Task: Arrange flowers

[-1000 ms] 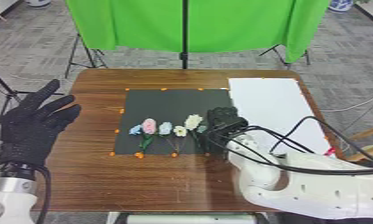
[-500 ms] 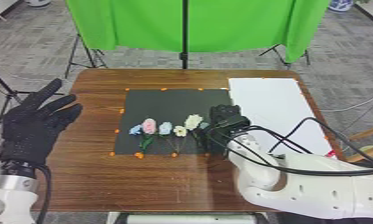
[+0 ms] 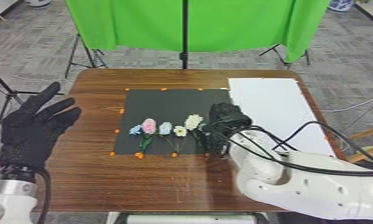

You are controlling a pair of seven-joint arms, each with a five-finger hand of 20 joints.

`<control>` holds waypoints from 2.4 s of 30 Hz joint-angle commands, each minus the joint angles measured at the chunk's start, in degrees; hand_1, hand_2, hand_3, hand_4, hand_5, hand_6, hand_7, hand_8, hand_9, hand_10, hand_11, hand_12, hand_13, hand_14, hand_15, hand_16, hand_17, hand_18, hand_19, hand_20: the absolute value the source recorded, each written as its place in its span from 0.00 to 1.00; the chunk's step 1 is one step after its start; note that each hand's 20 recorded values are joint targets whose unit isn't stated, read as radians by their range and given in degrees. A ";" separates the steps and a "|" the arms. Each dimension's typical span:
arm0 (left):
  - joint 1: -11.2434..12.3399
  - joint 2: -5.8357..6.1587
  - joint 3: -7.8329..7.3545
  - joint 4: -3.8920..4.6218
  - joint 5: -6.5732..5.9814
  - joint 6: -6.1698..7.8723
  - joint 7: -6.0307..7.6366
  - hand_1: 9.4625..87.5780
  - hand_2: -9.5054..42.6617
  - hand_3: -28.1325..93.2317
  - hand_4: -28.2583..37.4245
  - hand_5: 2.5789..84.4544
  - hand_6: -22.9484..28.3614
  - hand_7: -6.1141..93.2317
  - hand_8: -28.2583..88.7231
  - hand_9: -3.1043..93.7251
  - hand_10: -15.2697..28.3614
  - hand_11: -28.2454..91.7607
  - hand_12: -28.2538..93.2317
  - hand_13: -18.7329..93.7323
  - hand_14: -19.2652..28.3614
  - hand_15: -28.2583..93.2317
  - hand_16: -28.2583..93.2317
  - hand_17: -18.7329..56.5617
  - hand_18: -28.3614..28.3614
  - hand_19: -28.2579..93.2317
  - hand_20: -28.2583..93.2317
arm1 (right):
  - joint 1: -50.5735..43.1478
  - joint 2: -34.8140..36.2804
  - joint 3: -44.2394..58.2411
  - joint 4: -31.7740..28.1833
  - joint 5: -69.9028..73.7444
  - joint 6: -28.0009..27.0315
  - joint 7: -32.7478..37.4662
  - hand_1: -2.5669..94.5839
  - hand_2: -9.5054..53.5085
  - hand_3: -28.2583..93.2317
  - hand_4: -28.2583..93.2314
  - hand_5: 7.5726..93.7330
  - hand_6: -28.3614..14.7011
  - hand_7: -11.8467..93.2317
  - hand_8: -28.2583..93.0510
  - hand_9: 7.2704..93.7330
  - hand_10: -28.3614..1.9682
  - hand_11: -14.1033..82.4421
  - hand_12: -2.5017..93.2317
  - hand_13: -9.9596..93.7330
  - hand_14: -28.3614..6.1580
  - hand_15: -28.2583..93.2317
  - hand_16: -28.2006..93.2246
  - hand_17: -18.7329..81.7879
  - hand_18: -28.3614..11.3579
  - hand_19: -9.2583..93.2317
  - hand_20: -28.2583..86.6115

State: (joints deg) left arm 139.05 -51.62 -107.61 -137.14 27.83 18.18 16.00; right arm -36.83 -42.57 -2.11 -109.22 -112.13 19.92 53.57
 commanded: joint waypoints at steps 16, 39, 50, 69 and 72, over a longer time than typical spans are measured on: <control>5.11 -3.45 -4.18 2.31 -0.95 -2.37 1.09 0.10 0.31 0.85 0.00 0.34 0.52 0.20 0.16 0.34 0.76 0.43 0.32 0.37 0.98 0.68 0.14 0.12 0.94 0.66 0.39 | -35.28 4.00 56.92 -4.35 51.82 6.61 -22.40 0.27 0.11 0.86 0.01 0.55 0.59 0.27 0.13 0.61 0.42 0.32 0.16 0.61 0.31 0.59 0.31 0.34 0.00 0.68 0.26; 3.30 -1.35 -0.22 4.01 -1.13 -2.85 3.33 0.10 0.29 0.86 0.00 0.32 0.50 0.20 0.15 0.31 0.72 0.39 0.33 0.36 0.91 0.57 0.18 0.14 0.95 0.66 0.38 | -54.14 4.61 74.51 -6.64 72.35 8.63 -36.37 0.24 0.12 0.87 0.00 0.45 0.62 0.26 0.13 0.49 0.44 0.29 0.16 0.51 0.30 0.56 0.32 0.28 0.04 0.63 0.30; 3.97 -1.61 0.09 3.42 -1.15 -1.62 3.41 0.10 0.29 0.86 0.00 0.31 0.49 0.20 0.15 0.31 0.71 0.38 0.33 0.37 0.91 0.56 0.19 0.15 0.95 0.67 0.37 | -57.00 4.53 76.57 -5.87 75.84 6.69 -38.55 0.24 0.12 0.87 0.00 0.43 0.64 0.26 0.13 0.48 0.46 0.28 0.16 0.50 0.30 0.55 0.32 0.27 0.04 0.62 0.31; 1.80 -1.02 2.01 4.64 -2.04 -0.85 3.91 0.10 0.30 0.86 0.00 0.31 0.50 0.21 0.15 0.32 0.73 0.40 0.33 0.36 0.94 0.60 0.18 0.11 0.94 0.65 0.35 | -52.62 4.51 73.48 -4.28 76.88 1.81 -39.76 0.23 0.13 0.87 0.00 0.44 0.66 0.27 0.12 0.49 0.48 0.28 0.16 0.50 0.31 0.55 0.33 0.25 0.05 0.61 0.34; 1.96 -1.05 1.67 4.61 -1.96 -1.04 3.86 0.10 0.30 0.85 0.00 0.30 0.50 0.21 0.15 0.31 0.73 0.39 0.33 0.36 0.93 0.58 0.18 0.11 0.94 0.64 0.35 | -51.97 4.30 73.02 -4.06 77.23 0.67 -39.91 0.23 0.13 0.87 0.00 0.44 0.66 0.27 0.12 0.49 0.49 0.28 0.16 0.50 0.30 0.54 0.33 0.25 0.05 0.61 0.34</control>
State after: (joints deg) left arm 140.86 -52.77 -106.17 -133.09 26.48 16.63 19.90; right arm -89.13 -38.15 71.34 -113.18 -35.71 22.11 14.85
